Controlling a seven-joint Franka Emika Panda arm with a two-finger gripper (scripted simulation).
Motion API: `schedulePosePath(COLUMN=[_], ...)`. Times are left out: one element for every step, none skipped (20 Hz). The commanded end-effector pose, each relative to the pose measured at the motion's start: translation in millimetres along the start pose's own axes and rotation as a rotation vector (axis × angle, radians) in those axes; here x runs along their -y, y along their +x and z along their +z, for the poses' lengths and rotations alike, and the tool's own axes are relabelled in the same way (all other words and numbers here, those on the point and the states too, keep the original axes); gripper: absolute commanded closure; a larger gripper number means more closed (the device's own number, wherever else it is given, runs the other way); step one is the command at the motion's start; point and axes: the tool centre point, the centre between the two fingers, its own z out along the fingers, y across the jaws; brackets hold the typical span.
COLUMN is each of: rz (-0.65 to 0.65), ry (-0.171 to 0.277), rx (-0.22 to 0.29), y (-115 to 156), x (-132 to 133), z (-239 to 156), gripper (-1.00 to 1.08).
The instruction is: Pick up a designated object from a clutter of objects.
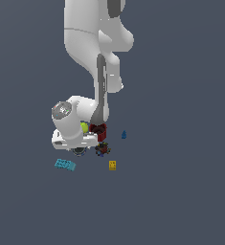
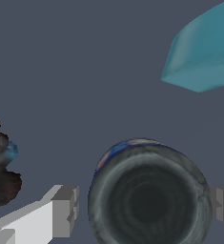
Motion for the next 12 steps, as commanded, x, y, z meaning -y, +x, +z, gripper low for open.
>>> schedulePosePath(rz=[0.0, -0.001, -0.001, -0.001, -0.001, -0.001, -0.001, -0.001, -0.001, -0.001, -0.001, -0.001], ry=[0.0, -0.001, -0.001, -0.001, -0.001, -0.001, -0.001, -0.001, -0.001, -0.001, -0.001, -0.001], rx=[-0.001, -0.001, -0.001, -0.001, -0.001, -0.001, -0.001, -0.001, -0.001, -0.001, -0.001, -0.001], y=[0.5, 0.8, 1.0, 1.0, 1.0, 1.0, 1.0, 1.0, 1.0, 1.0, 1.0, 1.0], x=[-0.4, -0.2, -0.3, -0.4, -0.4, -0.4, -0.4, -0.4, -0.4, -0.4, -0.4, -0.4], z=[7.0, 8.2, 9.0, 9.3, 9.3, 9.3, 9.3, 9.3, 9.3, 9.3, 9.3, 9.3], gripper=[-0.92, -0.92, -0.92, -0.92, 1.08, 1.08, 1.08, 1.08, 1.08, 1.08, 1.08, 1.08])
